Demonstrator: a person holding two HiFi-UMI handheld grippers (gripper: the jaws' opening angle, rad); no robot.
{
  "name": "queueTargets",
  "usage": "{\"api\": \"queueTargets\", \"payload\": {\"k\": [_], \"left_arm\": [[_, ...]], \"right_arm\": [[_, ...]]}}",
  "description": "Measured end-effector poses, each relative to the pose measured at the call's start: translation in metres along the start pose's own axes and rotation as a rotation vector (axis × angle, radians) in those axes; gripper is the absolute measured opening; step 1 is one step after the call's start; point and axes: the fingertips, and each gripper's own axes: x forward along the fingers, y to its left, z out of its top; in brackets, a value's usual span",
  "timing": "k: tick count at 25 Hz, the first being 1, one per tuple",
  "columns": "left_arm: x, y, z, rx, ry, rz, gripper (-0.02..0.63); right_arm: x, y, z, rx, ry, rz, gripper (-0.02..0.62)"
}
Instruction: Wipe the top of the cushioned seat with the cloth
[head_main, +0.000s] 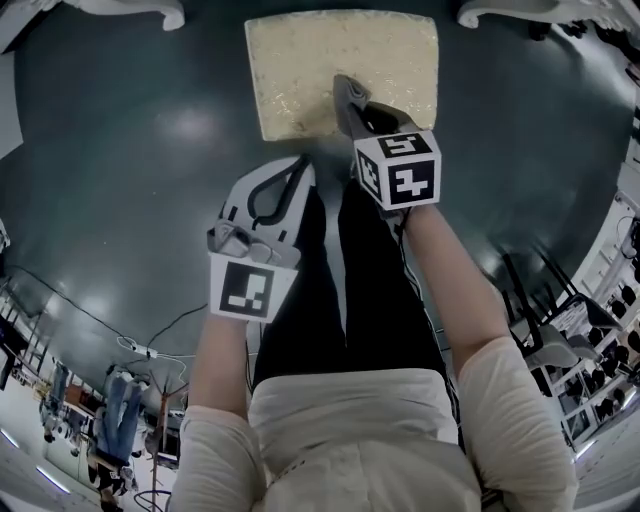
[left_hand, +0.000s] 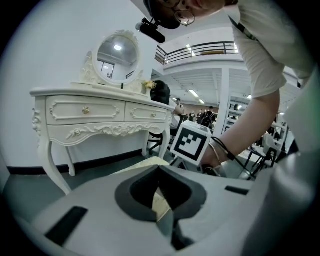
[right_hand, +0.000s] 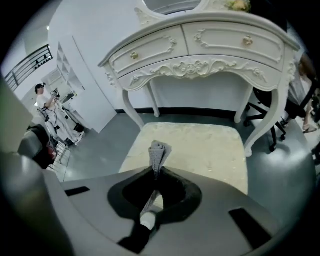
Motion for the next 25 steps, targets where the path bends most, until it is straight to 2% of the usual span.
{"api": "queueTargets", "payload": {"k": [5,11,21,25], "left_arm": [[-0.037,0.032,-0.03,-0.028,0.037,0.041,0.002],[-0.066,0.06,-0.052,-0.074,0.05,0.095,0.002],[-0.074,0.069,-0.073,-0.122,0.056,0.112,0.002],[-0.064,0.062,-0.071,-0.102,0.061,0.09,0.002]], "right_arm": [[0.031,0.068,-0.008,-0.033,0.04,0.084,0.028],[0.062,0.113,-0.019,-0.061,0.093,0.141,0.028],[0.087,0.119,-0.034,-0.042,0.137,0.148,0.028],[0.084,0.113,-0.036,-0.068,0.14,0.155,0.028]]}}
